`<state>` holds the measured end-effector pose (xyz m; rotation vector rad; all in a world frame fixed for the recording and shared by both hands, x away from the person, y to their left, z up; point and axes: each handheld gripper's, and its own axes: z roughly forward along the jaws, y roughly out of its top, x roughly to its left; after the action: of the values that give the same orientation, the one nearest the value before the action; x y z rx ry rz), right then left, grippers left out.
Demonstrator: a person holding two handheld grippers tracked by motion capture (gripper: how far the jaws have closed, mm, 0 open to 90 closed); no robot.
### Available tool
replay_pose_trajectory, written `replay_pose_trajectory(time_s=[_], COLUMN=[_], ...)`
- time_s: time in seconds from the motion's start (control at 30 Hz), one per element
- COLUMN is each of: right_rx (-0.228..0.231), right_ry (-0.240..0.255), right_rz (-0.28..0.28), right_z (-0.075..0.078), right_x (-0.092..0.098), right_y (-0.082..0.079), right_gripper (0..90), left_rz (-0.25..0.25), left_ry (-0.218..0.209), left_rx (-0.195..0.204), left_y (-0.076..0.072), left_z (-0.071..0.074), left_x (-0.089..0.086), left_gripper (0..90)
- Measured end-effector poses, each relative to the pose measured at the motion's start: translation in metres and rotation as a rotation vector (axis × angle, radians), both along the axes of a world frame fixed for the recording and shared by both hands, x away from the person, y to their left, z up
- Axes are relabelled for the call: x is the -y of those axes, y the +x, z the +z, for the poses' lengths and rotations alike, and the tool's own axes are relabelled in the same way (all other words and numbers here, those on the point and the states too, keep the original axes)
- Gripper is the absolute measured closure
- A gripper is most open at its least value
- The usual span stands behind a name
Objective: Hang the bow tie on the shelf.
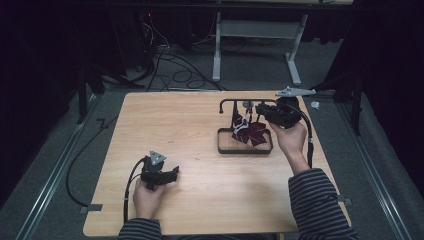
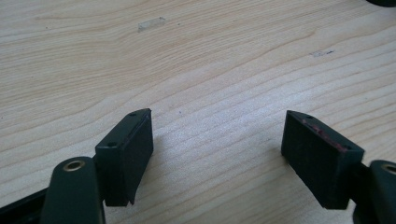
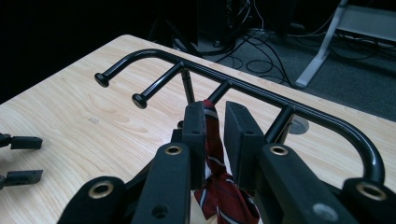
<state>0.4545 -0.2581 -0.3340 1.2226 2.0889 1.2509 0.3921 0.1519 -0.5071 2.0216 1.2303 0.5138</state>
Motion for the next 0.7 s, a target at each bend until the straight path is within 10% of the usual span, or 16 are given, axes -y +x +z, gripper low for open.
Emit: replay_pose_trajectory(time_s=[0.7], right_rx=[0.02], right_ry=[0.01], right_rz=[0.017], right_z=[-0.005], right_x=[0.017], right_y=[-0.028], right_gripper=[79.2], left_rz=[0.001], left_ry=[0.003], left_rx=[0.001], left_y=[0.0], left_z=[0.0], left_x=[0.0], left_gripper=[25.7])
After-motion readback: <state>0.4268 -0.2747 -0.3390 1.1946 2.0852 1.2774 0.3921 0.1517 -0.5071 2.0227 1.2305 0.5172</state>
